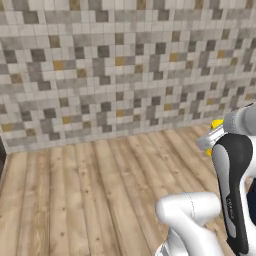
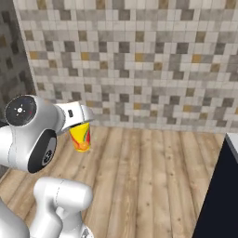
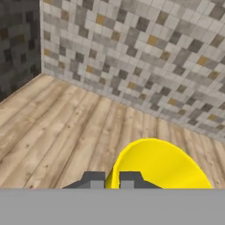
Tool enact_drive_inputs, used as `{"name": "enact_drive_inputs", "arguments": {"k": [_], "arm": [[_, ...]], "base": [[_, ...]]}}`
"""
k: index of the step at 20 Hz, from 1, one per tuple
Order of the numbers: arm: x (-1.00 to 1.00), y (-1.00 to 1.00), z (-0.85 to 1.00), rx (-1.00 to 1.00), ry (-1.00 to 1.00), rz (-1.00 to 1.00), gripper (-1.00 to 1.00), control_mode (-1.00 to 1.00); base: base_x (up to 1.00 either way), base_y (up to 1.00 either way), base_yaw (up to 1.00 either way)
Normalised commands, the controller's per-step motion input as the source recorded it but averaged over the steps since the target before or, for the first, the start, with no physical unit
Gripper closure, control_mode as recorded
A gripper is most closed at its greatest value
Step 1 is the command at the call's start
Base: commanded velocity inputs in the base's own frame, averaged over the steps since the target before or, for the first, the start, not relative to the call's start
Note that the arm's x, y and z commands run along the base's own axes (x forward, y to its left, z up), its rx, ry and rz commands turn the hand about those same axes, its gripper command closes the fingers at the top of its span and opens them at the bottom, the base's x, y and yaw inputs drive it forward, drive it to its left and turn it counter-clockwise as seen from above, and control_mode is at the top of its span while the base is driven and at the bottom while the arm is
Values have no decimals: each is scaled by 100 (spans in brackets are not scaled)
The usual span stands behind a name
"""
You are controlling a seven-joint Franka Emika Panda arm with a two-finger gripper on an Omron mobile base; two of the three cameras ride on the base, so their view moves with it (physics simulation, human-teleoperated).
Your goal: Open the cabinet directly in front. Then move the liquor and the cup to the dining counter with the jar on it.
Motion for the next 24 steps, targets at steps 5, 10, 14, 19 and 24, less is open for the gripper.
{"name": "enact_drive_inputs", "arguments": {"k": [5, 10, 14, 19, 24], "arm": [[0, 0, 0, 0, 0, 0, 100, 100], [0, 0, 0, 0, 0, 0, 100, 100], [0, 0, 0, 0, 0, 0, 100, 100], [0, 0, 0, 0, 0, 0, 100, 100], [0, 0, 0, 0, 0, 0, 100, 100]], "base": [[100, 31, -11], [100, 30, -12], [100, 26, -12], [100, 11, -21], [99, 0, -50]]}}
